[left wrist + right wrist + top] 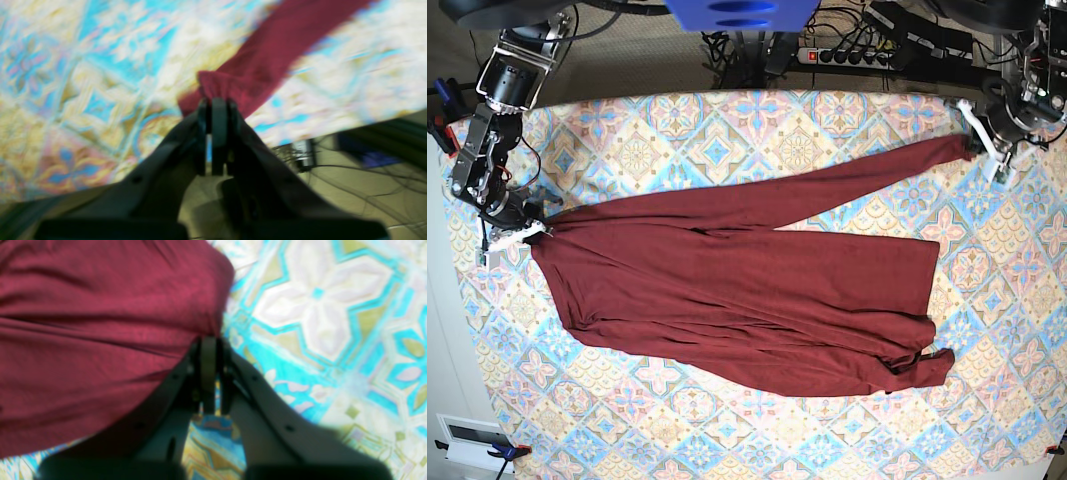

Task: Layout the t-shirt on the table in an organized manner, then fold the t-shirt properly
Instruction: 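Stretch the shirt between both grippers, lifting the sleeve end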

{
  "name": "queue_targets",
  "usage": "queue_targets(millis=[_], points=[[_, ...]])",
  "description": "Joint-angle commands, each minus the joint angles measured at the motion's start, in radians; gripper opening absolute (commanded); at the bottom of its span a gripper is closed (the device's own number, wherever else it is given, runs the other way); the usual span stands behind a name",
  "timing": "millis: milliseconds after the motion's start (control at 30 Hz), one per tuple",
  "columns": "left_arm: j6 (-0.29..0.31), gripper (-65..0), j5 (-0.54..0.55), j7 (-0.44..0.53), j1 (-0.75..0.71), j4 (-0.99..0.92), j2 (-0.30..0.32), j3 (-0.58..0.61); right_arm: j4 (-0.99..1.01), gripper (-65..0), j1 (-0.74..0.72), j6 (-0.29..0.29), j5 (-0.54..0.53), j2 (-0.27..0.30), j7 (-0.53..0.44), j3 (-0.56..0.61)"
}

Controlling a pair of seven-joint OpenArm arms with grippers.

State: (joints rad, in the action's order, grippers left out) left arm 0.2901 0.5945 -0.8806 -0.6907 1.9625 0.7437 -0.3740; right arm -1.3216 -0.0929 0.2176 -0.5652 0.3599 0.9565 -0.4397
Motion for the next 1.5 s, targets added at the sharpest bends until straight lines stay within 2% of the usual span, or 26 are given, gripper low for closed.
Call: queue_targets(millis=[0, 100, 233, 400, 633, 867, 967, 1133, 1200, 1367, 1467], points=[[0.004, -65.0, -0.040, 0.038, -0.019, 0.011, 0.038, 0.010, -0.019, -64.5, -0.018, 0.007, -0.014, 0.035, -0.018, -0.006], [0.004, -65.0, -0.150, 0.119, -0.057, 0.011, 0.070, 0.066, -0.019, -64.5, -0.011, 0.007, -0.014, 0.040, -0.018, -0.008], [0.004, -65.0, -0.285, 0.199, -0.105, 0.010, 0.078, 0.071, -0.019, -64.5, 0.002, 0.007, -0.014, 0.055, -0.018, -0.009], [-0.001, -65.0, -0.425, 0.217, -0.106, 0.004, 0.075, 0.076, -0.019, -64.5, 0.003, 0.007, -0.014, 0.060, -0.018, -0.008], [-0.001, -65.0, -0.566, 0.220, -0.100, -0.018, 0.003, 0.074, -0.019, -64.5, 0.028, 0.007, -0.014, 0.061, -0.017, -0.009], [0.004, -65.0, -0.569, 0.225, -0.159, 0.004, 0.000, 0.097, -0.036, -64.5, 0.051, 0.007, -0.014, 0.077, 0.019, -0.009], [0.004, -65.0, -0.571, 0.277, -0.175, 0.004, -0.005, 0.105, -0.071, -64.5, 0.065, 0.007, -0.014, 0.089, 0.020, -0.009], [0.002, -64.8, -0.569, 0.288, -0.182, 0.001, -0.016, 0.105, -0.108, -64.5, 0.078, 0.007, -0.014, 0.089, 0.020, -0.006], [-0.001, -64.6, -0.571, 0.239, -0.172, 0.001, -0.033, 0.100, -0.111, -64.5, 0.078, 0.007, -0.014, 0.087, 0.020, -0.006], [0.004, -61.0, -0.569, 0.093, -0.136, 0.001, -0.028, 0.109, -0.111, -64.5, 0.078, 0.007, -0.014, 0.086, 0.020, -0.005], [0.005, -60.4, -0.568, 0.068, -0.114, 0.005, -0.031, 0.140, -0.112, -64.5, 0.078, 0.007, -0.014, 0.086, 0.020, -0.005]])
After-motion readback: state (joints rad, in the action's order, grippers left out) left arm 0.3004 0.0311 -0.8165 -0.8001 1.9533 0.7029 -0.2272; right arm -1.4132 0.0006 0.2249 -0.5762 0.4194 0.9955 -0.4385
